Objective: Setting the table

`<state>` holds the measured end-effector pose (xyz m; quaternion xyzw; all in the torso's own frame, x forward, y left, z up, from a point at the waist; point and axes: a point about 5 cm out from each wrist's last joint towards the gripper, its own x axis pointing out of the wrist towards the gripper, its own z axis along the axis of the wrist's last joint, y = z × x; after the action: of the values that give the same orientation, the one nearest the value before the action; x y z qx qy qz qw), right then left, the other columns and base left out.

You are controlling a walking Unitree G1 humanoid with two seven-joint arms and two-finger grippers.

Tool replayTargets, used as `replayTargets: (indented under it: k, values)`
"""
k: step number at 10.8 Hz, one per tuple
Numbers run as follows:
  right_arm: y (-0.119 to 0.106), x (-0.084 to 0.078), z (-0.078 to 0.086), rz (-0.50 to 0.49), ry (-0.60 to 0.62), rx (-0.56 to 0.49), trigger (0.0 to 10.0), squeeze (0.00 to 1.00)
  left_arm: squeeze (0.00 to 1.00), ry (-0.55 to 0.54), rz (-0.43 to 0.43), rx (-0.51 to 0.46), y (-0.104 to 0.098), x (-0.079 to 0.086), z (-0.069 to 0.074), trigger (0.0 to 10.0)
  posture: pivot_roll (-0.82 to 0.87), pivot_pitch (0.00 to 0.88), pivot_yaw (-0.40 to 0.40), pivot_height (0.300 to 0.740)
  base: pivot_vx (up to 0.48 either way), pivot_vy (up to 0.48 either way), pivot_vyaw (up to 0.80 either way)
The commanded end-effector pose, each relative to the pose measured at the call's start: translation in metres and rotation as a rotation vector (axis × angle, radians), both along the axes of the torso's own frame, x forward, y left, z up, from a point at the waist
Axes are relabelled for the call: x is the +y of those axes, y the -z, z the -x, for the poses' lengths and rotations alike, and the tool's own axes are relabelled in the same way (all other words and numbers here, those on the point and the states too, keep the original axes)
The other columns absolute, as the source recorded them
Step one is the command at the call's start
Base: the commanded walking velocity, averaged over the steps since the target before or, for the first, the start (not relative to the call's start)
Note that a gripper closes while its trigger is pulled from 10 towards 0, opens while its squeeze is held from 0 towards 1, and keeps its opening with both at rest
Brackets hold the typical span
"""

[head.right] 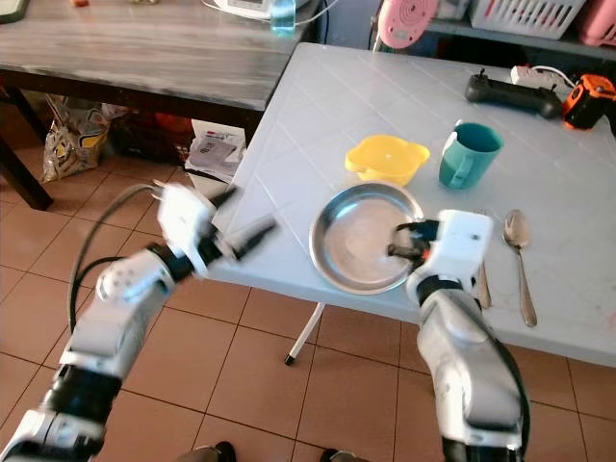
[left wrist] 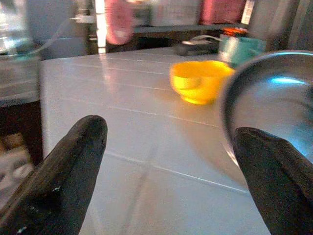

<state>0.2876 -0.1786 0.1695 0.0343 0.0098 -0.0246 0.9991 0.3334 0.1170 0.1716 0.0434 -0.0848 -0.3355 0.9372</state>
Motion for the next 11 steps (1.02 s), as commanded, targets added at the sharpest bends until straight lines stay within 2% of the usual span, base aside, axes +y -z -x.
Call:
replayTargets:
  k: [1, 2, 4, 5, 6, 9, 10, 11]
  values:
    - [0.006, -0.001, 0.004, 0.045, 0.011, 0.02, 0.0, 0.0, 0.0, -0.032, 0.017, 0.026, 0.001, -0.001, -0.004, 10.0, 0.12, 0.111, -0.052, 0.74, 0.0, 0.0, 0.0]
    - [-0.003, -0.004, 0.004, 0.04, 0.036, -0.029, 0.0, 0.0, 0.0, -0.095, 0.028, 0.024, 0.002, 0.002, -0.007, 10.0, 0.12, 0.102, -0.056, 0.74, 0.0, 0.0, 0.0]
    - [-0.032, 0.0, 0.004, -0.007, 0.061, -0.201, 0.0, 0.0, 0.0, -0.202, 0.065, 0.033, 0.006, -0.003, -0.01, 10.0, 0.11, 0.092, -0.051, 0.74, 0.0, 0.0, 0.0]
    - [-0.043, -0.002, 0.008, -0.026, 0.083, -0.283, 0.0, 0.0, 0.0, -0.226, 0.113, 0.08, 0.01, -0.006, -0.01, 10.0, 0.11, 0.082, -0.047, 0.74, 0.0, 0.0, 0.0]
    - [-0.046, -0.006, 0.013, -0.038, 0.114, -0.324, 0.0, 0.0, 0.0, -0.244, 0.119, 0.077, 0.013, -0.014, -0.01, 10.0, 0.11, 0.065, -0.036, 0.74, 0.0, 0.0, 0.0]
    - [-0.042, -0.01, 0.018, -0.113, 0.17, -0.363, 0.0, 0.0, 0.0, -0.352, 0.185, 0.073, 0.005, -0.01, -0.02, 10.0, 0.12, 0.039, -0.015, 0.74, 0.0, 0.0, 0.0]
    - [-0.042, -0.01, 0.019, -0.11, 0.181, -0.365, 9.9, 0.0, 0.0, -0.368, 0.185, 0.081, 0.005, -0.008, -0.024, 10.0, 0.11, 0.033, -0.007, 0.74, 0.0, 0.0, 0.0]
    - [-0.041, -0.01, 0.02, -0.113, 0.193, -0.361, 10.0, 0.0, 0.0, -0.372, 0.18, 0.083, 0.006, -0.007, -0.025, 10.0, 0.11, 0.033, -0.007, 0.74, 0.0, 0.0, 0.0]
